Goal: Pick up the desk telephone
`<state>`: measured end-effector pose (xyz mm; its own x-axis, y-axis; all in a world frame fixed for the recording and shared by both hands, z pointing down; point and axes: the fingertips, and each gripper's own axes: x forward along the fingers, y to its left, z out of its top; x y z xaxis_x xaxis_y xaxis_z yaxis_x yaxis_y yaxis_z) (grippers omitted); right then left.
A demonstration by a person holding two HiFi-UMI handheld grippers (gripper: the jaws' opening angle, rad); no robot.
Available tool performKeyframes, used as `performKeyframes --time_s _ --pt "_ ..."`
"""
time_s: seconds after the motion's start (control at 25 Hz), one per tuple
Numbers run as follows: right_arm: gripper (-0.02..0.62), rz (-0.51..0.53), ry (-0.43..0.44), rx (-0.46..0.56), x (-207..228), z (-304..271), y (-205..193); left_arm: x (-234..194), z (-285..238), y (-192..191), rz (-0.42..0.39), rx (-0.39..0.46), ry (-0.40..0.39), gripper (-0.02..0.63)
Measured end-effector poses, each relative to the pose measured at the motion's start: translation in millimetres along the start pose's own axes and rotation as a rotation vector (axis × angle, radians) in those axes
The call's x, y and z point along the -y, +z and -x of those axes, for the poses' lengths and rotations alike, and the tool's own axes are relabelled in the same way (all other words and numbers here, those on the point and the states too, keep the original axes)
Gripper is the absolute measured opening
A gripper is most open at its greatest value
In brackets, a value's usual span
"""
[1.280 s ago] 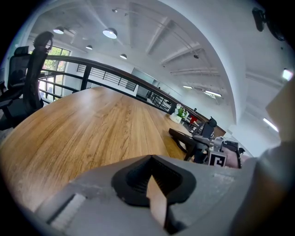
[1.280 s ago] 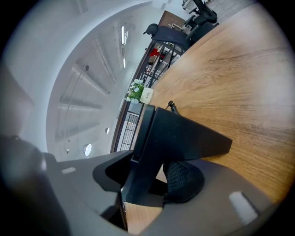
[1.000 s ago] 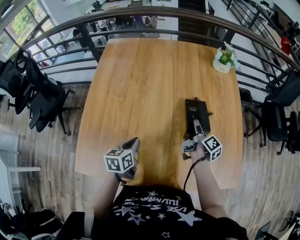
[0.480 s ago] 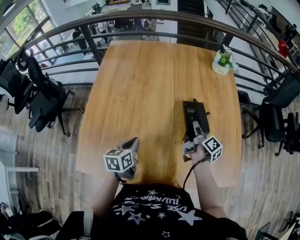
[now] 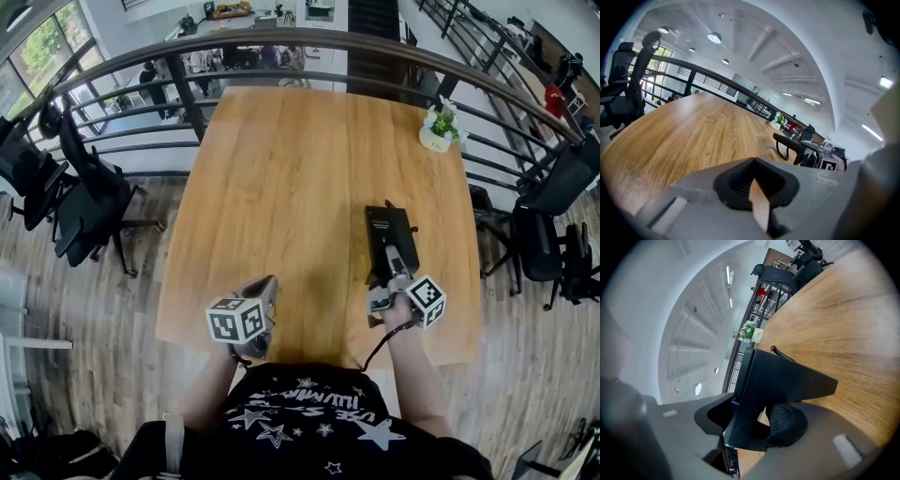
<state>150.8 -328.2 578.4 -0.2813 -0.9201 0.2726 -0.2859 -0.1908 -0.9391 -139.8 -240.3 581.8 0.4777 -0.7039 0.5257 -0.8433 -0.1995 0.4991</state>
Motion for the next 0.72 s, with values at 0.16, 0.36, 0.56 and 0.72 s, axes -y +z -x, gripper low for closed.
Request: performKeyframes --time_s 0.16,0.36,0.56,0.72 --pt "0.202 0.002 0.022 0.015 -9 16 -10 -3 12 -5 -0.012 0.001 -0.022 0.002" --pt "0.203 0.004 0.048 0.027 -21 41 -35 -8 30 -8 -0.036 -0.003 -0.055 0.002" --pt "0.204 0.025 0.064 0.035 -26 67 -56 -13 43 -9 -0.063 -0.006 -0.088 0.002" --pt "0.204 0.022 0.06 0.029 -28 88 -65 -10 50 -14 -0.077 -0.02 -0.097 0.002"
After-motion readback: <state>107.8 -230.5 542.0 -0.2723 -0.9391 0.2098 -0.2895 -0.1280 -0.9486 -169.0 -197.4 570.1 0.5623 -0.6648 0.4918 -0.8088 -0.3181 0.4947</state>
